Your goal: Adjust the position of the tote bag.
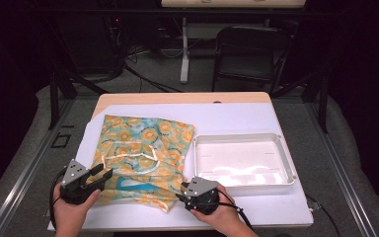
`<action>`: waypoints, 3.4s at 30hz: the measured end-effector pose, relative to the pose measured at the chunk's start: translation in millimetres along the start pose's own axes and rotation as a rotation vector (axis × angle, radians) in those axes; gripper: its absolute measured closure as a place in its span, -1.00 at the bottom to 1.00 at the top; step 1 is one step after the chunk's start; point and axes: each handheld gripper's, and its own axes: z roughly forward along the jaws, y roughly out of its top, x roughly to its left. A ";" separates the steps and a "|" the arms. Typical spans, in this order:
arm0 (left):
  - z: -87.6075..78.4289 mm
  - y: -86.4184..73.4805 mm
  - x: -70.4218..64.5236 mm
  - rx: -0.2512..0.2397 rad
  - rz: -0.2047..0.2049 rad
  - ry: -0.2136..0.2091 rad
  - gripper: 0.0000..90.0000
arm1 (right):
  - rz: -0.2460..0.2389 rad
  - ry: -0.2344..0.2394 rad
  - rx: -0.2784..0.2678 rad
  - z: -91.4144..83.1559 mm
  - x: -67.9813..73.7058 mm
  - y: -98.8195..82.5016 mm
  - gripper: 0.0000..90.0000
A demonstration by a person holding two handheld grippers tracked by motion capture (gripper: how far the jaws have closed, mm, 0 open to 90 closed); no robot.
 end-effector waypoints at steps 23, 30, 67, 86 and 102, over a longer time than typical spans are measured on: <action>-3.5 -5.7 2.0 0.004 -0.016 0.014 0.27 | 0.043 -0.102 0.121 13.8 0.9 -4.8 0.14; -3.3 -6.1 2.1 0.000 -0.019 0.013 0.27 | 0.082 -0.106 0.124 16.3 -1.8 -7.4 0.10; -3.3 -8.3 3.6 -0.007 -0.061 0.022 0.27 | 0.154 -0.095 0.177 27.5 -4.0 -8.7 0.59; -42.2 -14.7 14.2 -0.047 -0.117 0.091 0.08 | 0.159 -0.074 0.153 20.4 -6.1 -2.2 0.97; -34.9 -45.7 29.4 0.040 -0.174 0.146 0.04 | 0.163 -0.067 0.148 19.0 -6.5 -2.1 0.93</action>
